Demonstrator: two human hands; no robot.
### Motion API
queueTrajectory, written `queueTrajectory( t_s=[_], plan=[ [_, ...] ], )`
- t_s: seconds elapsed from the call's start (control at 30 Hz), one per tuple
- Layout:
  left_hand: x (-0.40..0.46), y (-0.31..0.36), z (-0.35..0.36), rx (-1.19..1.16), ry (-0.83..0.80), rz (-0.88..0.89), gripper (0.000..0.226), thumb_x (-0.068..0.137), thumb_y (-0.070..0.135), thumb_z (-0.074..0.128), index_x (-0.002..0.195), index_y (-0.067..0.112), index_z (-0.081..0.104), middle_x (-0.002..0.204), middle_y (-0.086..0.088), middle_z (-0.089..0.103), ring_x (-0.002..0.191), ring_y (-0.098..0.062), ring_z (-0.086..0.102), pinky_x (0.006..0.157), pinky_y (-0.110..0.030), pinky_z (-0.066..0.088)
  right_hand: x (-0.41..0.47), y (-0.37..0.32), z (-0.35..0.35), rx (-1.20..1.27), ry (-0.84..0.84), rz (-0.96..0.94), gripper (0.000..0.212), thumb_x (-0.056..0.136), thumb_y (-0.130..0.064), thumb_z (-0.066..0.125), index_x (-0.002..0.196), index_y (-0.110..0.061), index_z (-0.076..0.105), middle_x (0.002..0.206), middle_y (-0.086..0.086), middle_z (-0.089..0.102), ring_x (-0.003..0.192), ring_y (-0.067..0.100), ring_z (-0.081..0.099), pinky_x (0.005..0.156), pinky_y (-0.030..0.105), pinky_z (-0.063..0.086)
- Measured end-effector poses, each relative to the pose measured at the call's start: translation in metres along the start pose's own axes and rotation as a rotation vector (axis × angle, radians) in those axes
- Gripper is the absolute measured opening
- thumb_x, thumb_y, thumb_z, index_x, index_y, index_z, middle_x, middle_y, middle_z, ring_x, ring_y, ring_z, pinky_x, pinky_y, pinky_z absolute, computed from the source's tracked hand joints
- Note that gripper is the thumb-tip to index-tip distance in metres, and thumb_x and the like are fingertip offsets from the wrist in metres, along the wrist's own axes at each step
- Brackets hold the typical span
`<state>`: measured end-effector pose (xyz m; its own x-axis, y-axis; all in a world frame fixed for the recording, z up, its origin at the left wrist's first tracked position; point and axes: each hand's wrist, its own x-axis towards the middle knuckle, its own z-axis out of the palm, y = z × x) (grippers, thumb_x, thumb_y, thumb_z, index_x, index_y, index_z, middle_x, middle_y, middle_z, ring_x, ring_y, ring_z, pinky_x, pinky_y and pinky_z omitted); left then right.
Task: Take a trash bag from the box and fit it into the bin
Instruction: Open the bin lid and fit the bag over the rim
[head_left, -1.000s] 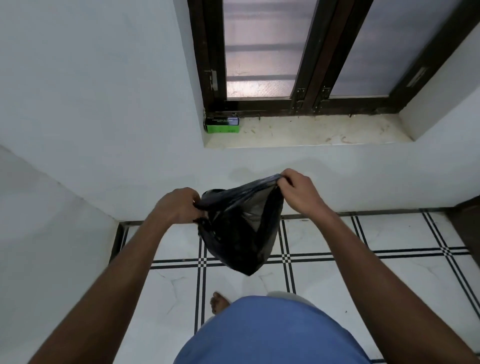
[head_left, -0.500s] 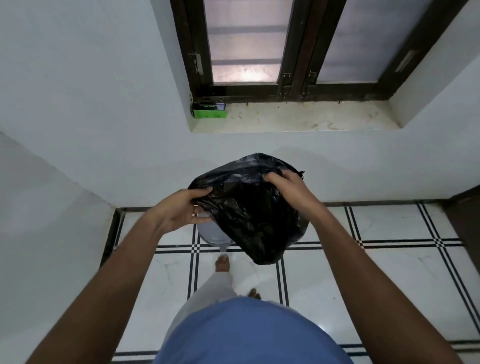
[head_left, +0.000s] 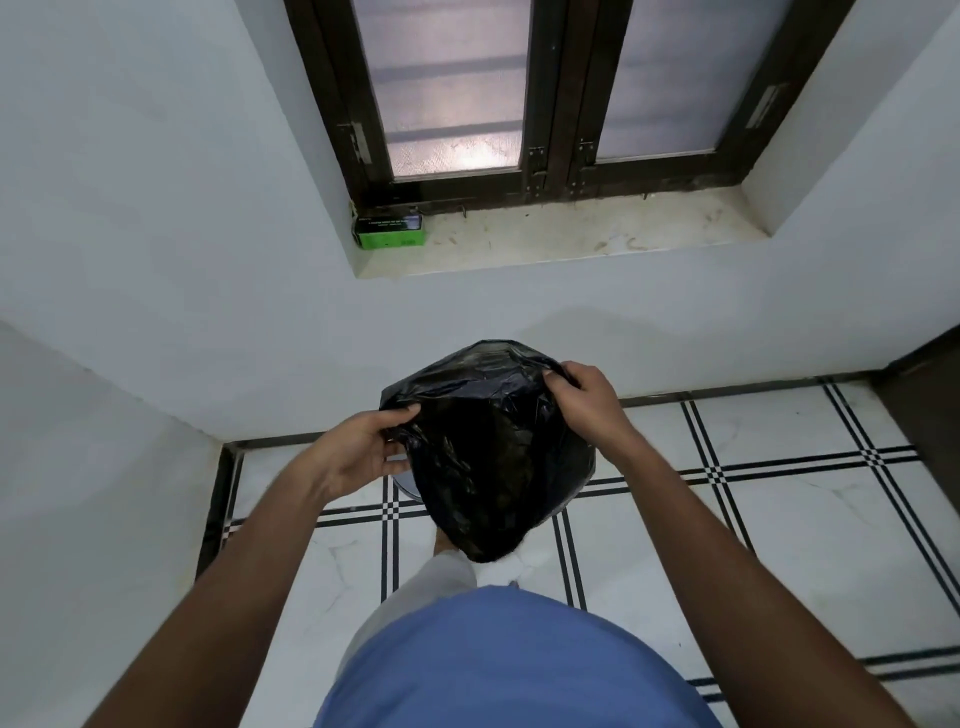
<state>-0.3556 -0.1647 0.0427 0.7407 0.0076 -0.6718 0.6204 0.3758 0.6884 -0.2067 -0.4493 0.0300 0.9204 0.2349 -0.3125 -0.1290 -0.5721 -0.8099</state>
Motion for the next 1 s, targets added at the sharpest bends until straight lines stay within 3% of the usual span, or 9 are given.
queueTrajectory(
  t_s=[0.13,0.23,0.33,0.5,0.63,0.77,0.83,1.0],
  plan=[
    [0.007,-0.012,-0.019,-0.021,0.017,-0.014,0.051,0.098,0.032,0.078,0.142,0.008,0.070,0.131,-0.013,0.070,0.120,-0.030,0.059,0.125,-0.059,0.039,0.000,0.004,0.018,0.044,-0.106,0.097,0.033,0.110,-0.046,0.055,0.114,-0.019,0.073,0.116,0.002,0.076,0.115,0.027,0.070,0.108,0.049,0.055],
    [0.011,-0.025,-0.030,-0.006,0.055,-0.053,0.053,0.096,0.035,0.079,0.140,0.008,0.071,0.135,-0.018,0.073,0.122,-0.030,0.065,0.123,-0.059,0.041,-0.003,0.008,0.036,0.110,-0.205,0.235,0.045,0.112,-0.054,0.045,0.140,-0.020,0.058,0.138,0.001,0.066,0.130,0.027,0.062,0.118,0.052,0.048],
    [0.013,-0.042,-0.035,-0.003,0.064,-0.105,0.045,0.097,0.026,0.079,0.137,0.007,0.073,0.140,-0.020,0.072,0.123,-0.030,0.071,0.121,-0.057,0.046,-0.003,0.019,0.061,0.097,-0.257,0.311,0.060,0.113,-0.059,0.039,0.158,-0.021,0.048,0.151,0.004,0.061,0.141,0.030,0.058,0.122,0.052,0.044],
    [0.023,-0.074,-0.045,-0.083,0.119,-0.220,0.033,0.108,0.023,0.066,0.137,0.008,0.071,0.132,-0.013,0.078,0.129,-0.031,0.071,0.111,-0.050,0.056,0.006,0.040,0.099,0.124,-0.326,0.437,0.057,0.110,-0.053,0.037,0.154,-0.020,0.050,0.146,0.006,0.061,0.135,0.029,0.059,0.119,0.051,0.046],
    [0.040,-0.095,-0.063,-0.156,0.205,-0.310,0.025,0.109,0.027,0.064,0.127,0.013,0.074,0.105,-0.007,0.079,0.105,-0.028,0.072,0.085,-0.050,0.066,0.042,0.110,0.152,0.195,-0.384,0.574,0.074,0.093,-0.066,0.040,0.151,-0.024,0.056,0.144,0.008,0.068,0.127,0.029,0.067,0.112,0.051,0.054],
    [0.060,-0.101,-0.081,-0.221,0.313,-0.357,0.023,0.108,0.023,0.060,0.122,0.013,0.075,0.082,-0.005,0.075,0.086,-0.025,0.068,0.086,-0.054,0.063,0.041,0.089,0.182,0.229,-0.391,0.658,0.068,0.096,-0.055,0.038,0.146,-0.017,0.066,0.136,0.009,0.074,0.122,0.029,0.070,0.115,0.051,0.055],
    [0.072,-0.098,-0.090,-0.269,0.342,-0.338,0.025,0.110,0.020,0.053,0.120,0.010,0.074,0.083,-0.007,0.076,0.077,-0.021,0.070,0.090,-0.054,0.061,0.049,0.081,0.198,0.265,-0.404,0.699,0.058,0.104,-0.048,0.035,0.141,-0.018,0.070,0.132,0.009,0.076,0.121,0.030,0.071,0.116,0.052,0.055],
    [0.124,-0.084,-0.129,-0.389,0.445,-0.227,0.034,0.111,0.011,0.044,0.126,0.009,0.074,0.115,-0.019,0.078,0.104,-0.034,0.073,0.100,-0.058,0.059,0.098,0.071,0.238,0.290,-0.373,0.741,0.062,0.105,-0.050,0.033,0.141,-0.015,0.069,0.130,0.012,0.077,0.121,0.030,0.072,0.114,0.053,0.055]
  ],
)
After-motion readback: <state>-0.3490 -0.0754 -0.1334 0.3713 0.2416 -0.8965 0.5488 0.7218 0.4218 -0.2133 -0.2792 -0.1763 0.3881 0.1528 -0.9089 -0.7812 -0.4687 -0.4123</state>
